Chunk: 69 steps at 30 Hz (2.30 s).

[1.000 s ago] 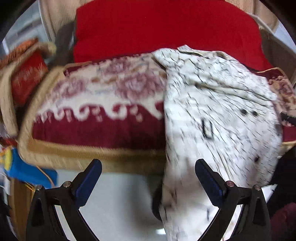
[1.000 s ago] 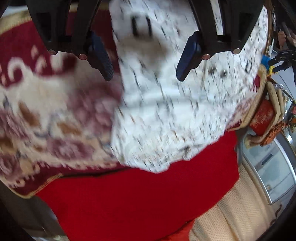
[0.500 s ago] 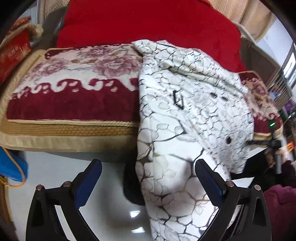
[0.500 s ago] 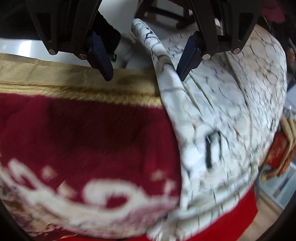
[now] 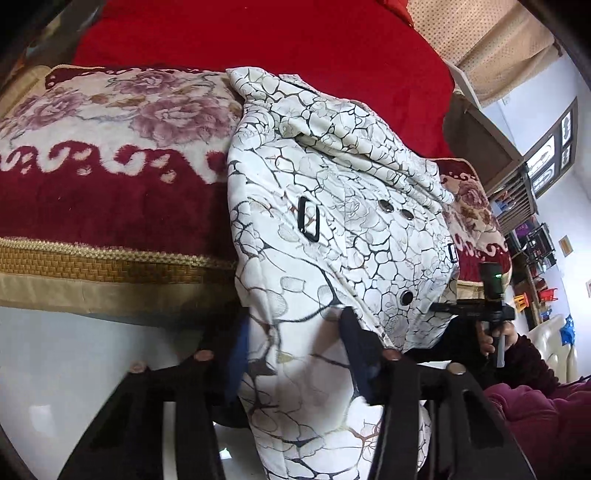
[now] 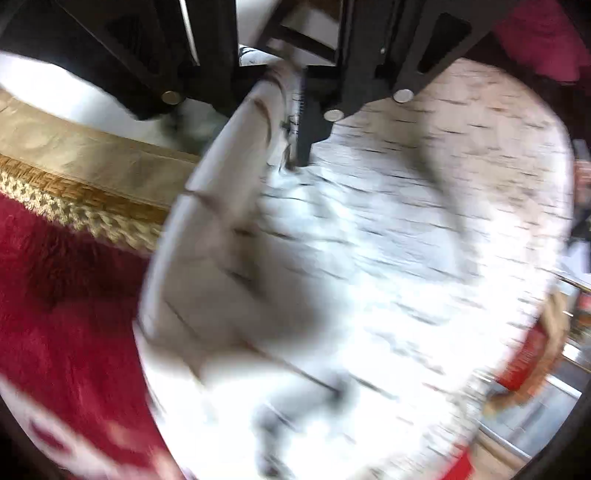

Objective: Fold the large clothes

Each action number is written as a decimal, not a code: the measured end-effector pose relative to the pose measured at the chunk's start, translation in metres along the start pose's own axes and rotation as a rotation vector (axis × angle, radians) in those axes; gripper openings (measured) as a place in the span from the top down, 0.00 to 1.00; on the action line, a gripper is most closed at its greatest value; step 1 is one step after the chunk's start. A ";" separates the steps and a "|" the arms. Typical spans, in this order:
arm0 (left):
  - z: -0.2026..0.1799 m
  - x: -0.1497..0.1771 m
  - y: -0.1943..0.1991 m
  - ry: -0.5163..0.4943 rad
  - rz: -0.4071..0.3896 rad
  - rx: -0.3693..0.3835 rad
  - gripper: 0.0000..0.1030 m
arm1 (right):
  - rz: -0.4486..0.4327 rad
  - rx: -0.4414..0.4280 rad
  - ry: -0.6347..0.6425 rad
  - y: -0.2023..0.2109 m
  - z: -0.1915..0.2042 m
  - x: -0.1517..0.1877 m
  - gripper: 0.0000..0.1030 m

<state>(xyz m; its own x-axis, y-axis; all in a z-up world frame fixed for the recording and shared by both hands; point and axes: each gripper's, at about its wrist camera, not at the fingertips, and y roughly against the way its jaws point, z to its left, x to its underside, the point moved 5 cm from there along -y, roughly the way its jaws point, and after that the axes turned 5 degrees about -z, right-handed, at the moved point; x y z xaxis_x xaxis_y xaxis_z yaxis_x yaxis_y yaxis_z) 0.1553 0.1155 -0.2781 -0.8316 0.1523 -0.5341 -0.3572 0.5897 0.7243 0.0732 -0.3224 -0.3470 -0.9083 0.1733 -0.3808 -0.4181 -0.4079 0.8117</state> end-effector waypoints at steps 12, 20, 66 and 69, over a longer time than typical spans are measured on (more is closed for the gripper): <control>0.004 -0.025 -0.016 0.006 0.033 0.054 0.55 | -0.087 -0.101 0.047 0.018 0.045 -0.032 0.92; -0.021 -0.046 -0.020 -0.037 0.029 0.076 0.95 | -0.163 -0.201 0.037 0.054 0.069 -0.042 0.93; -0.069 -0.015 -0.025 -0.115 0.066 0.180 0.70 | 0.160 -0.069 -0.046 -0.031 -0.024 -0.011 0.78; -0.070 -0.012 -0.032 -0.121 0.098 0.167 0.81 | 0.107 -0.161 -0.025 -0.014 0.009 -0.015 0.84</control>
<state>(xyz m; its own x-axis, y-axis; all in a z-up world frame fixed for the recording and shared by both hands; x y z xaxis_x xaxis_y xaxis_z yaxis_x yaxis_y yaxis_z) 0.1468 0.0394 -0.2647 -0.7980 0.3036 -0.5206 -0.1936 0.6888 0.6986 0.0931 -0.3112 -0.3488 -0.9484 0.1422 -0.2834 -0.3130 -0.5627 0.7651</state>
